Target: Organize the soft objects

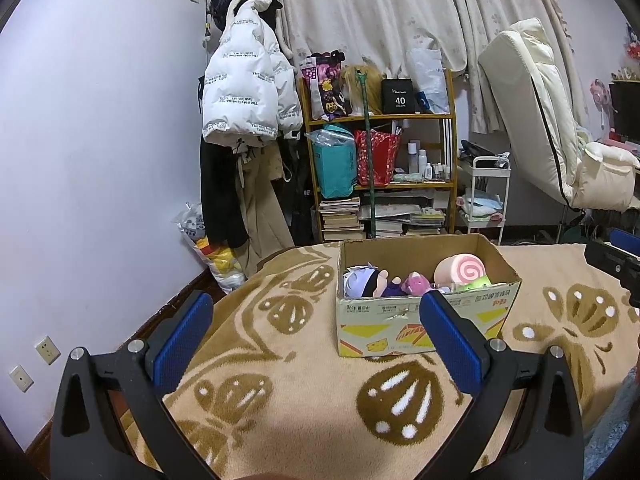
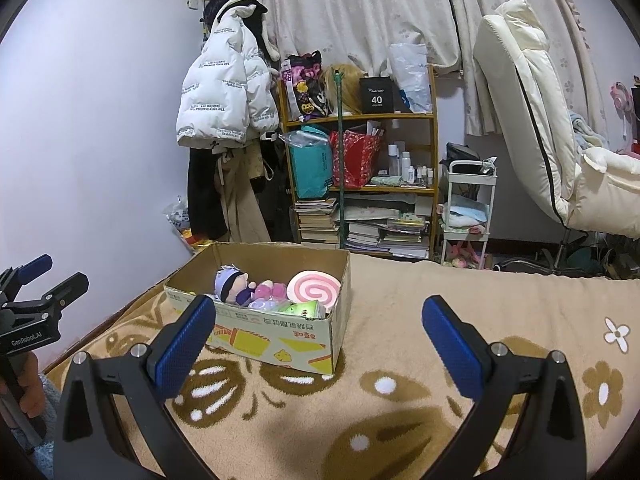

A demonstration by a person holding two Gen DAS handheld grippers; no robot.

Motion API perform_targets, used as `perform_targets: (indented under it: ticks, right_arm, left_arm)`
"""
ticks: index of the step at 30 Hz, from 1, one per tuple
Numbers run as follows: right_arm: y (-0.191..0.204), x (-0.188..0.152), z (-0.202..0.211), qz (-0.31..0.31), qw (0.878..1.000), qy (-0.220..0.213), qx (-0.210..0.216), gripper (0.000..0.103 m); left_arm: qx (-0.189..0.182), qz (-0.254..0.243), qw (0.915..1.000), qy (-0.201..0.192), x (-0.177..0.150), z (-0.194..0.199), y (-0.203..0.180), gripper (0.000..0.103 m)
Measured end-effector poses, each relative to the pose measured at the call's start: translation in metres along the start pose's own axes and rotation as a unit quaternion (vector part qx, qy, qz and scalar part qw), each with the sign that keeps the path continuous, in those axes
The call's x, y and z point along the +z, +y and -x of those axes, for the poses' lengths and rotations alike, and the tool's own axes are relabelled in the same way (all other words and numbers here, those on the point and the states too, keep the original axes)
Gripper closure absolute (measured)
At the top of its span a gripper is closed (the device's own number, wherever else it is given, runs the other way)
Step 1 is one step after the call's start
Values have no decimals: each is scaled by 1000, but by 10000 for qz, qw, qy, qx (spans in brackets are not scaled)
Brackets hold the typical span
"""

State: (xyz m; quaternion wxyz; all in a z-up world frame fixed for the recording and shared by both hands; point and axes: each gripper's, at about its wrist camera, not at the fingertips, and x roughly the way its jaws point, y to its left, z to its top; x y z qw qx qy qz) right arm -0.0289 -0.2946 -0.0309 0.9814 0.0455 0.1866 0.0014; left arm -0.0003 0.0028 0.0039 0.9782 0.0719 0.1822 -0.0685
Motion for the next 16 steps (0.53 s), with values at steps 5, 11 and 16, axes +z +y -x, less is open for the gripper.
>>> perform_targets:
  ticks: [5, 11, 16]
  right_arm:
    - [0, 0, 0, -1, 10000, -3, -2, 0]
    - [0, 0, 0, -6, 10000, -2, 1, 0]
    - [0, 0, 1, -2, 10000, -3, -2, 0]
  left_arm:
    - [-26, -30, 10000, -8, -2, 0, -2, 1]
    - [-37, -30, 10000, -2, -4, 0, -1, 1]
    - [-28, -42, 10000, 6, -4, 0, 0, 1]
